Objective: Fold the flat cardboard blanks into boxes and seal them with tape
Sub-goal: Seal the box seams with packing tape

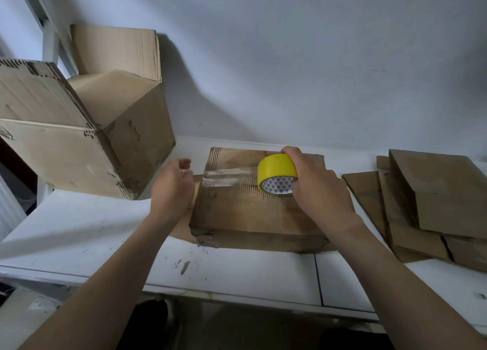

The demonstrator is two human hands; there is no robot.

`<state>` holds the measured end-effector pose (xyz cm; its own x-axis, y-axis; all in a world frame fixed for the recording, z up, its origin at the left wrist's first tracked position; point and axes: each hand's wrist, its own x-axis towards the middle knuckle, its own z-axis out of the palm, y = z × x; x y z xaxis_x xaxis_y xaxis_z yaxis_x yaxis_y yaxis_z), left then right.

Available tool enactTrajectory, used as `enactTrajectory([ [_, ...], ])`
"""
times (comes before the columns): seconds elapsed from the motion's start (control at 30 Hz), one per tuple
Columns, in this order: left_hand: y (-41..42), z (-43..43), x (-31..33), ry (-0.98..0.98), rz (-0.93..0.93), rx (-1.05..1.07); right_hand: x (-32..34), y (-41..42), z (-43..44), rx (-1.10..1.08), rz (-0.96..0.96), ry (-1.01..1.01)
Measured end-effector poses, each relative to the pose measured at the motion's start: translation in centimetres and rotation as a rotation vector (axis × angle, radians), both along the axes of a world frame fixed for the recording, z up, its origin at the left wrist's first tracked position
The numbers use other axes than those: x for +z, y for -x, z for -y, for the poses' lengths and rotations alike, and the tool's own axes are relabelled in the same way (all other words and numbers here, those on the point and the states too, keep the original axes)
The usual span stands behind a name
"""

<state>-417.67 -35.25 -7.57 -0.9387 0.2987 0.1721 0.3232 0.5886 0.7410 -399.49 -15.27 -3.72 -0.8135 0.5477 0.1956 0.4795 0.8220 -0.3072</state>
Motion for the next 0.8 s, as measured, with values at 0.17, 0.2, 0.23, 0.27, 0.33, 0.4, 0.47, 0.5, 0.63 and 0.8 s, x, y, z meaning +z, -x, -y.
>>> enactTrajectory([
  [0.17,-4.8,-0.4,-0.3,0.36,-0.093,-0.386,-0.5,0.0,-0.6,0.0,-0.052,-0.003],
  [0.2,-5.2,-0.2,-1.1,0.489,-0.133,-0.412,-0.6,0.0,-0.8,-0.005,-0.066,-0.009],
  [0.23,-5.3,0.0,-1.8,0.579,-0.174,-0.416,-0.7,0.0,-0.9,-0.011,-0.075,-0.004],
  [0.27,-5.2,0.1,-2.2,0.623,-0.202,-0.414,-0.9,-0.1,-1.1,-0.02,-0.077,0.012],
  [0.33,-4.9,0.3,-2.5,0.645,-0.218,-0.406,-1.1,-0.1,-1.4,-0.055,-0.064,0.071],
  [0.4,-4.8,0.2,-2.4,0.67,-0.22,-0.407,-1.3,-0.1,-2.0,-0.098,-0.036,0.131],
  [0.47,-5.0,0.2,-2.2,0.702,-0.219,-0.41,-1.6,0.0,-2.4,-0.078,-0.062,0.206],
  [0.5,-5.0,0.2,-2.1,0.716,-0.213,-0.41,-1.7,0.1,-2.5,-0.054,-0.092,0.243],
  [0.63,-4.7,0.5,-1.1,0.772,-0.252,-0.406,-2.0,0.1,-2.4,-0.024,-0.184,0.242],
  [0.8,-4.0,2.1,-0.5,0.821,-0.283,-0.37,-1.8,0.5,-0.2,0.021,-0.177,0.205],
])
